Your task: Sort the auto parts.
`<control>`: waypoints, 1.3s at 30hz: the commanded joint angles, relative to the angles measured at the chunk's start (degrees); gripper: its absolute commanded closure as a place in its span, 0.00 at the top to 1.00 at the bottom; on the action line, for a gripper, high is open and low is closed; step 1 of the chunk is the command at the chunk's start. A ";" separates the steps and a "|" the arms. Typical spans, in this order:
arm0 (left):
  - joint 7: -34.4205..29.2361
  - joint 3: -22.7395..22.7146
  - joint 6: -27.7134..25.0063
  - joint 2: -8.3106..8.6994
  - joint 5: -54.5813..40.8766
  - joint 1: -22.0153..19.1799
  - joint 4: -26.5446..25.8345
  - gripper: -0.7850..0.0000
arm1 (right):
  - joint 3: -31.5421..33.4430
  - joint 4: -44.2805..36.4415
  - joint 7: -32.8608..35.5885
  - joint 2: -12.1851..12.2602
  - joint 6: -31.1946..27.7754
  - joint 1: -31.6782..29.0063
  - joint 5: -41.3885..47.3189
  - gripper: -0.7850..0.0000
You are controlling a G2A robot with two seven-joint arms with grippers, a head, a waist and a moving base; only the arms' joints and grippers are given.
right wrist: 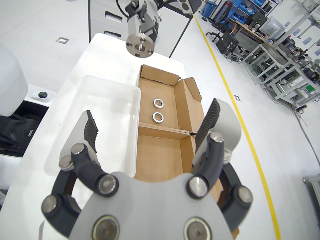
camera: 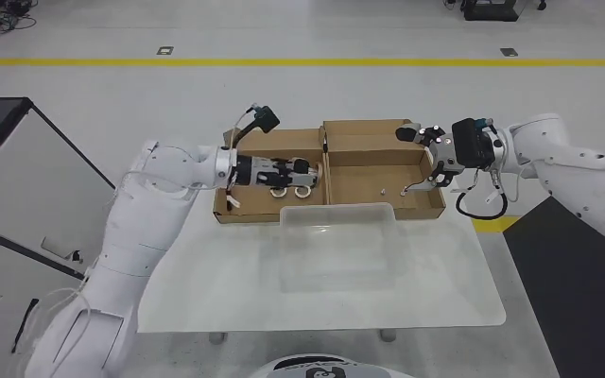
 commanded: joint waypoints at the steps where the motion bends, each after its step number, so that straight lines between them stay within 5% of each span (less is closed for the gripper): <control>1: 1.14 0.95 0.86 -0.09 3.16 -1.06 1.05 0.00 | 0.00 0.00 0.00 0.00 0.00 0.00 0.00 1.00; 19: 4.00 6.83 13.17 0.38 31.53 -5.36 3.23 0.00 | 0.00 0.00 0.00 0.00 0.00 0.00 0.00 1.00; 39: 2.47 16.57 8.97 -1.29 45.46 -11.54 10.37 0.00 | 0.00 0.00 0.00 0.00 0.00 0.00 0.00 1.00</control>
